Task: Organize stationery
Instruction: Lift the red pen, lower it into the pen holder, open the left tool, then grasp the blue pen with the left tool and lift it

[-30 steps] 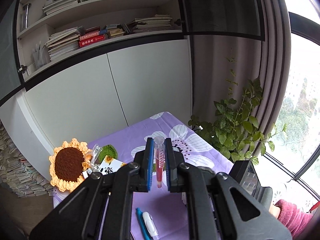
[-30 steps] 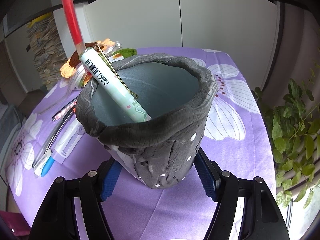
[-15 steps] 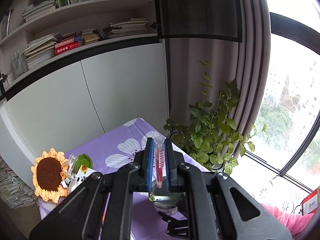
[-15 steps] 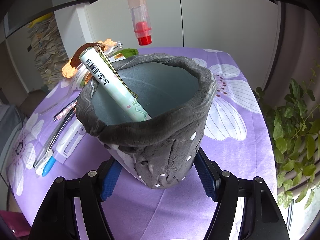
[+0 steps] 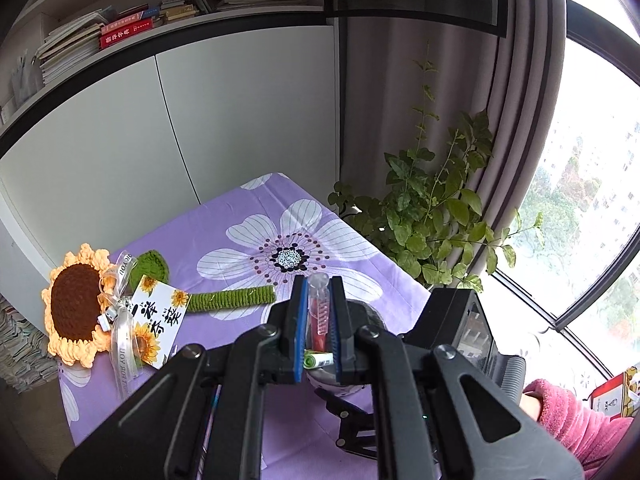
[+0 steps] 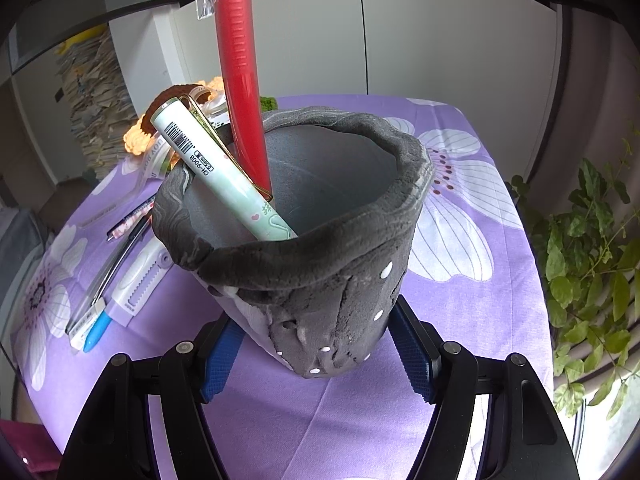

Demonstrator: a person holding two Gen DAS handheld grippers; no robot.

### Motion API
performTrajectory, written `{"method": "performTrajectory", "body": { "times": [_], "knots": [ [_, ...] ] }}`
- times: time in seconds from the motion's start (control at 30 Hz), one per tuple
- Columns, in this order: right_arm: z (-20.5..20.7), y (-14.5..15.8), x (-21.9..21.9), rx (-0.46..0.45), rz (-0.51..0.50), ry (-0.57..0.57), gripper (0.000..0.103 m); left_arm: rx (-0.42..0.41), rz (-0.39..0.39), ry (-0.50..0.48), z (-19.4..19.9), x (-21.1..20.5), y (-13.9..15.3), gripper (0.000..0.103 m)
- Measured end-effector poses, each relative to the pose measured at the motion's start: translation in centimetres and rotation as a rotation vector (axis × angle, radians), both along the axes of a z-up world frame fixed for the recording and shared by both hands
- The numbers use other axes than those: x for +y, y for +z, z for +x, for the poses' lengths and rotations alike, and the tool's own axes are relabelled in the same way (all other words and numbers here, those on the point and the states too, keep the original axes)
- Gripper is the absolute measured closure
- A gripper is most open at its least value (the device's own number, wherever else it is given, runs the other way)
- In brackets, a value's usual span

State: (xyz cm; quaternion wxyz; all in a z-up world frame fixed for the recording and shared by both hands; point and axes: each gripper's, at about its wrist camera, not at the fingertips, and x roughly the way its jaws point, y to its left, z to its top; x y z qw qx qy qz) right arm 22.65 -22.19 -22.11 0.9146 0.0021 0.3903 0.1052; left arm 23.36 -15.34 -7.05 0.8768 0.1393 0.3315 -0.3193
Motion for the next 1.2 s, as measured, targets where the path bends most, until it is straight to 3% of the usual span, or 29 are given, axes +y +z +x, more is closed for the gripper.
{"method": "performTrajectory", "body": {
  "times": [0.33, 0.53, 0.67, 0.93, 1.2],
  "knots": [
    [0.0, 0.0, 0.0, 0.0, 0.001, 0.002, 0.031, 0.041, -0.019, 0.006, 0.3, 1.1, -0.1, 0.091],
    [0.1, 0.0, -0.2, 0.001, 0.006, 0.003, 0.031, 0.04, -0.069, 0.137, 1.4, 5.9, 0.5, 0.091],
    [0.1, 0.0, -0.2, 0.001, 0.008, 0.005, 0.031, 0.1, -0.026, 0.228, 2.3, 8.5, -2.1, 0.091],
    [0.1, 0.0, -0.2, 0.0, -0.001, 0.004, 0.031, 0.251, 0.069, 0.322, 4.0, 10.9, -8.6, 0.091],
    [0.0, 0.0, 0.1, 0.001, 0.0, -0.003, 0.031, 0.269, 0.14, 0.328, 4.9, 10.6, -11.4, 0.092]
  ]
}}
